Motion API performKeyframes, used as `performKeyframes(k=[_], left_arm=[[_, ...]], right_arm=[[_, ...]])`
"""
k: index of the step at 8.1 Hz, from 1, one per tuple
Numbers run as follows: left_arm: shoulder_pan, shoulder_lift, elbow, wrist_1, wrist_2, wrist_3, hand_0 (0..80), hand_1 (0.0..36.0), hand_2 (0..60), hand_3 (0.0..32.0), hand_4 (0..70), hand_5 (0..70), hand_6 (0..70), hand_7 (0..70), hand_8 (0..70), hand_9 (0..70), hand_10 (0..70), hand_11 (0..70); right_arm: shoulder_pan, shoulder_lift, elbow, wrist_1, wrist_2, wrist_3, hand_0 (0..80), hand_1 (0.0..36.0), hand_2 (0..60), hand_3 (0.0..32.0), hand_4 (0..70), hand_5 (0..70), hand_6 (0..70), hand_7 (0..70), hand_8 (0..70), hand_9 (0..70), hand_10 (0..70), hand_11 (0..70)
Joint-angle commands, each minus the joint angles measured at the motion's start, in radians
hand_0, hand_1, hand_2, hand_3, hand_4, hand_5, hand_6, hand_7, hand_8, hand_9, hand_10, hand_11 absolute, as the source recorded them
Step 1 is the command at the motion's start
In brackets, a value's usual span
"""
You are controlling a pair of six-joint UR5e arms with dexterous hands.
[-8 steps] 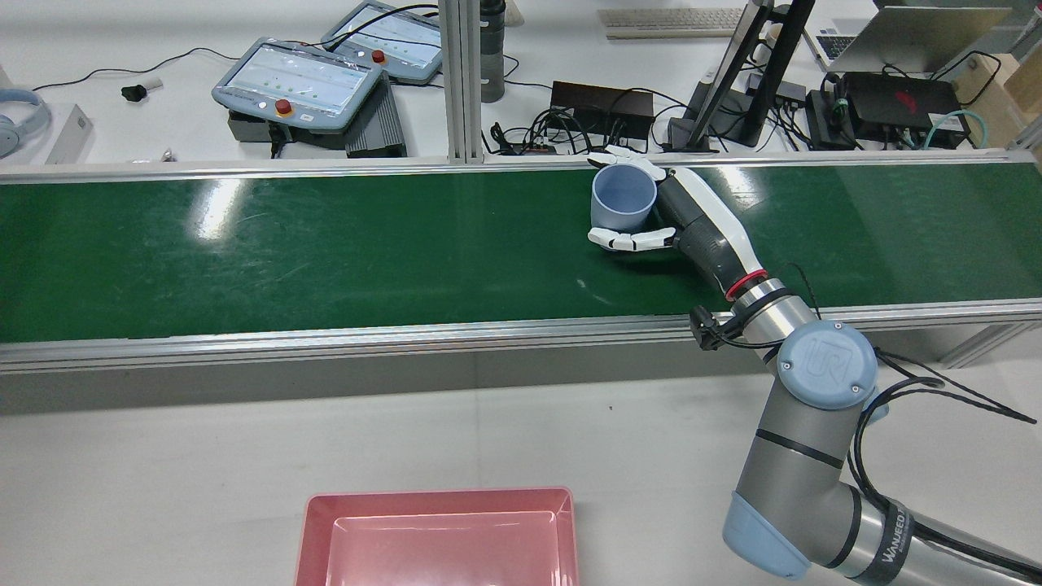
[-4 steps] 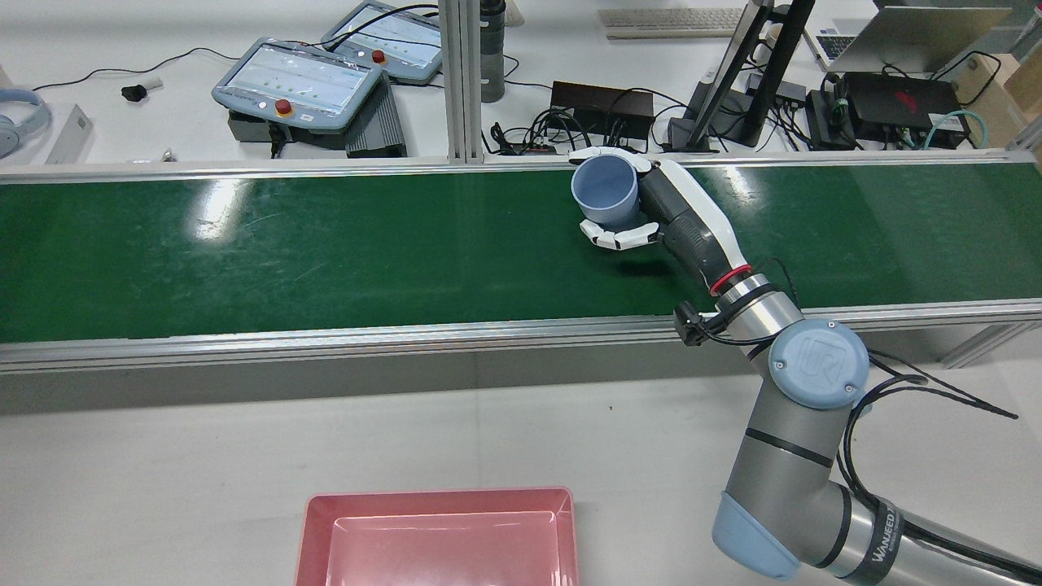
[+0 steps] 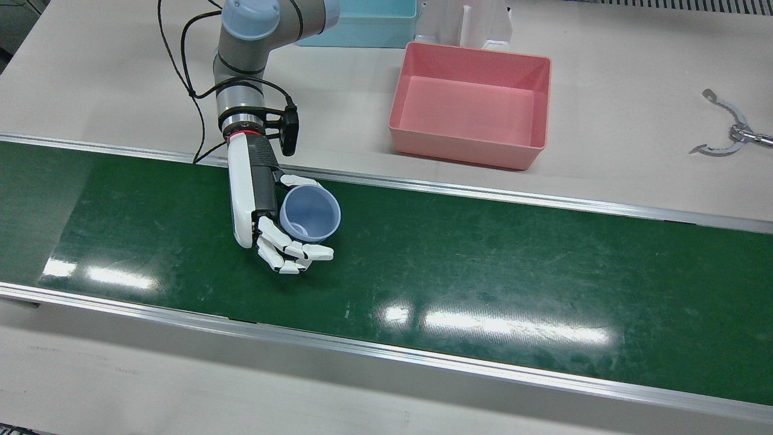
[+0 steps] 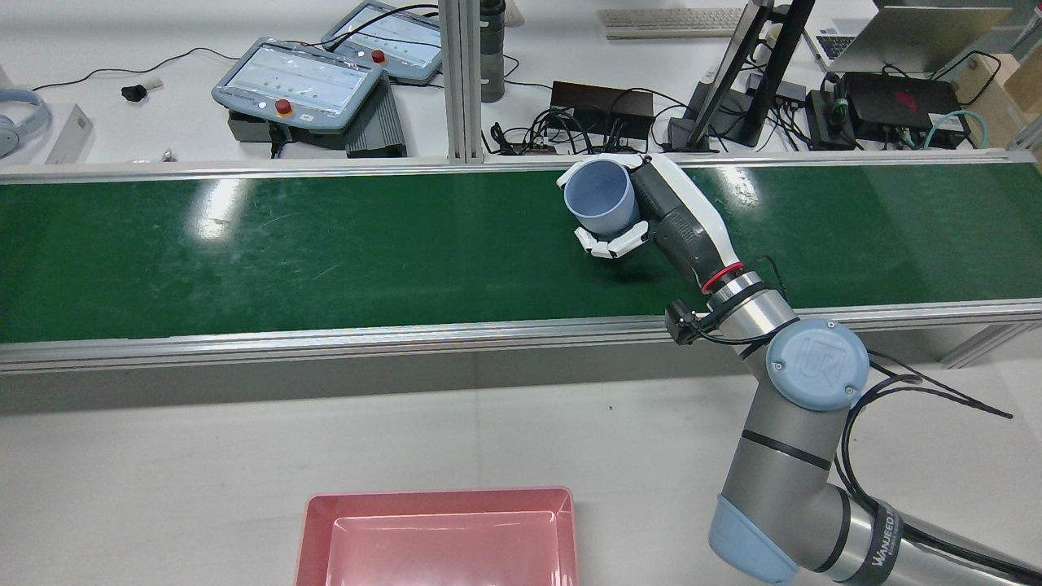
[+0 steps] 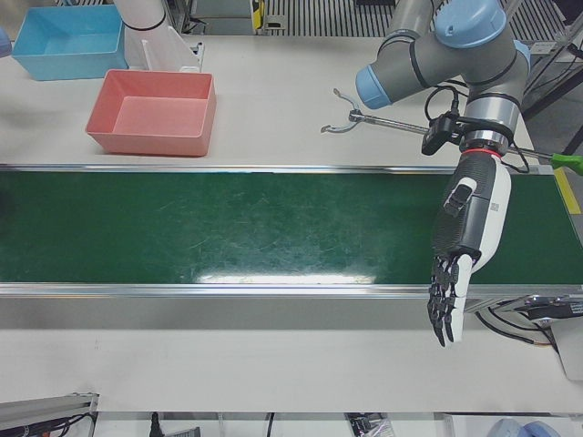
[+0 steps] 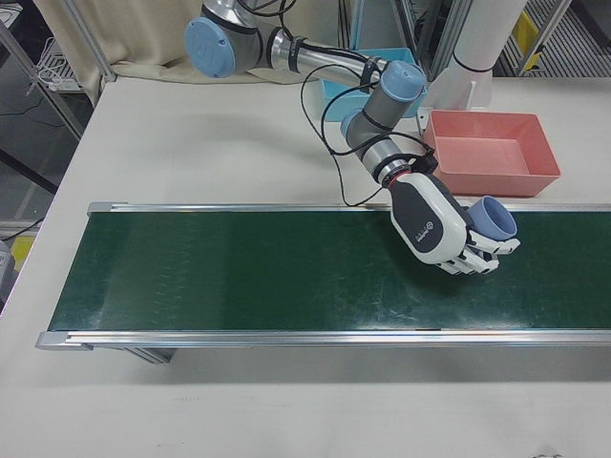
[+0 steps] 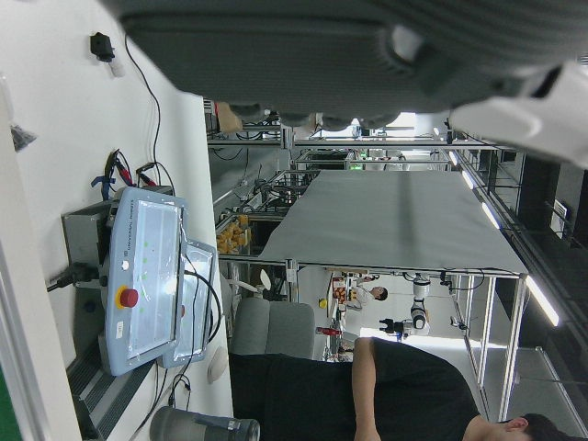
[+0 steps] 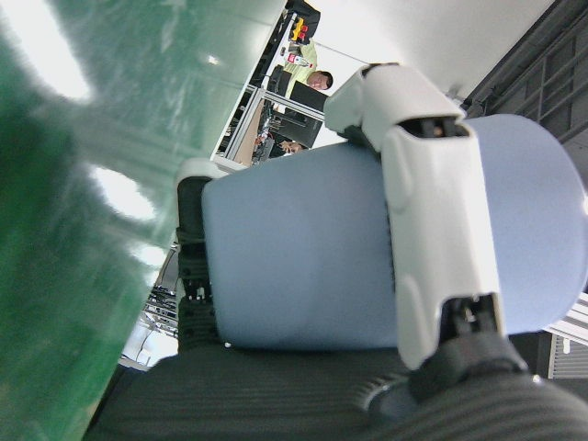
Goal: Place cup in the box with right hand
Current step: 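Close the right hand fingers around the blue cup, then lift the blue cup off the belt and carry it over the pink tray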
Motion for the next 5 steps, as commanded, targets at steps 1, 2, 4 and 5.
performKeyframes(k=[1,2,4,5], left_arm=[[0.000,0.000,0.000,0.002,0.000,0.000,0.0,0.0,0.0,0.0,0.0,0.0,0.0,0.0,0.0,0.0,0.0,0.0],[0.000,0.000,0.000,0.002,-0.001,0.000,0.0,0.0,0.0,0.0,0.0,0.0,0.0,0.0,0.0,0.0,0.0,0.0],[0.002,0.000,-0.002,0.002,0.000,-0.001,0.0,0.0,0.0,0.0,0.0,0.0,0.0,0.0,0.0,0.0,0.0,0.0],[0.000,0.000,-0.002,0.002,-0.001,0.000,0.0,0.0,0.0,0.0,0.0,0.0,0.0,0.0,0.0,0.0,0.0,0.0]], right_arm=[[0.009,0.001,0.121,-0.006,0.006,-0.001,80.0,36.0,60.0,0.0,18.7,28.3,40.2,70.0,70.0,70.0,55.0,70.0],[0.007,0.009,0.161,-0.009,0.000,-0.007,80.0,36.0,60.0,0.0,17.4,27.8,39.5,70.0,70.0,70.0,53.0,70.0],[-0.084,-0.018,0.292,-0.014,-0.002,-0.089,80.0,36.0,60.0,0.0,18.6,27.2,38.3,70.0,70.0,70.0,49.8,70.0],[-0.155,-0.023,0.332,-0.014,-0.002,-0.125,80.0,36.0,60.0,0.0,15.8,27.0,37.4,70.0,70.0,70.0,48.3,70.0]])
